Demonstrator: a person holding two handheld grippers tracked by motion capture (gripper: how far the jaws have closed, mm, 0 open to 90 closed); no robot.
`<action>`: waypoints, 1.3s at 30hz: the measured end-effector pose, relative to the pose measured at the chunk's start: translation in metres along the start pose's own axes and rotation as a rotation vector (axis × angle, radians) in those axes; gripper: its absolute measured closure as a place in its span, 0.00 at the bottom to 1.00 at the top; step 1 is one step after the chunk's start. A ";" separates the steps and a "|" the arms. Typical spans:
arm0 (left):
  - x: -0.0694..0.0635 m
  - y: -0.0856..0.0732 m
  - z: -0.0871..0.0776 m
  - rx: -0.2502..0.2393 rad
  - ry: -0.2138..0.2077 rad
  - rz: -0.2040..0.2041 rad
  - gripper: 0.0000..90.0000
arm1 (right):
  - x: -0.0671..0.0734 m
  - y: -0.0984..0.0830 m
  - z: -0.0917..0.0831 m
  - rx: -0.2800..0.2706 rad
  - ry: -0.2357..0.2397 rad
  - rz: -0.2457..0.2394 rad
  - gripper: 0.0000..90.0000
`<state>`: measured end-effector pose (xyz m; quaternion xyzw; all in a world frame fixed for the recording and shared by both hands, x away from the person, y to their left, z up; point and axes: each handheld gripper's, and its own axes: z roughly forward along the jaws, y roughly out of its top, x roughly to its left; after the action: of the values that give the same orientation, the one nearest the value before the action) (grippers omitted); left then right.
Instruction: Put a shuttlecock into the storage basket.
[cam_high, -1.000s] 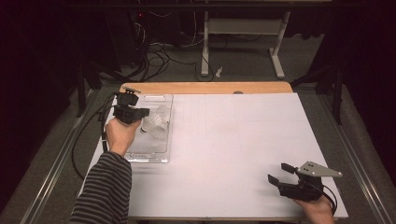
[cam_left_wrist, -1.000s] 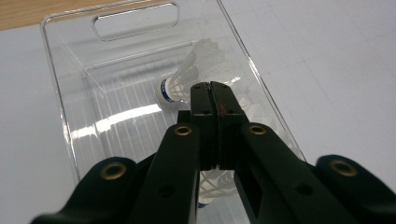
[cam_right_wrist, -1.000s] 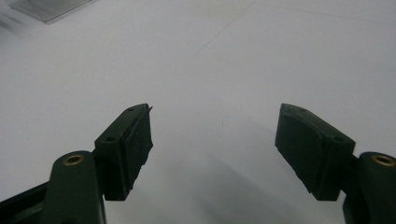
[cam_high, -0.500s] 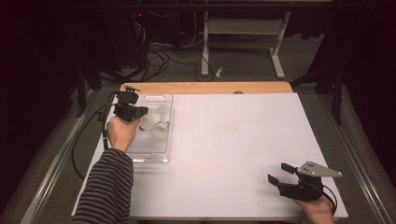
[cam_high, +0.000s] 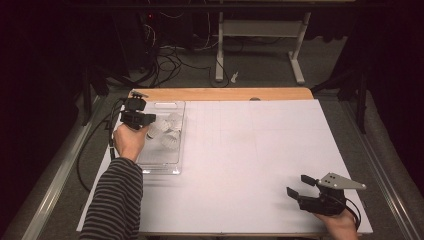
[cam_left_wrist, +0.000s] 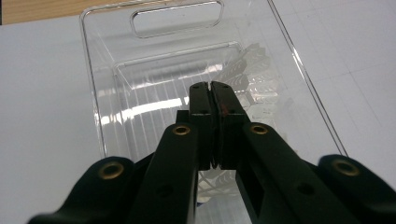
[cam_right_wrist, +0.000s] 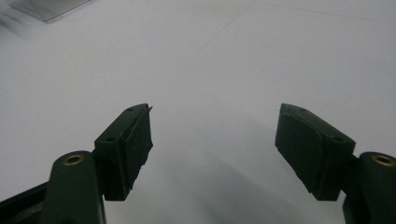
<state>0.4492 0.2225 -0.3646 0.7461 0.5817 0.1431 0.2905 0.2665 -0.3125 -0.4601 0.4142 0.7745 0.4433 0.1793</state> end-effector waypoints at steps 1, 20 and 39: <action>0.001 0.000 0.000 0.003 0.001 0.001 0.98 | 0.000 0.000 0.000 0.001 0.000 0.000 0.31; -0.003 -0.001 -0.002 -0.020 -0.020 0.017 0.71 | 0.000 0.000 0.000 0.001 0.000 -0.001 0.31; -0.023 -0.005 -0.017 -0.079 -0.039 0.098 0.52 | 0.000 0.000 0.000 -0.003 0.000 -0.003 0.31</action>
<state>0.4292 0.2059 -0.3517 0.7644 0.5327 0.1655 0.3234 0.2664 -0.3122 -0.4600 0.4128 0.7744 0.4442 0.1805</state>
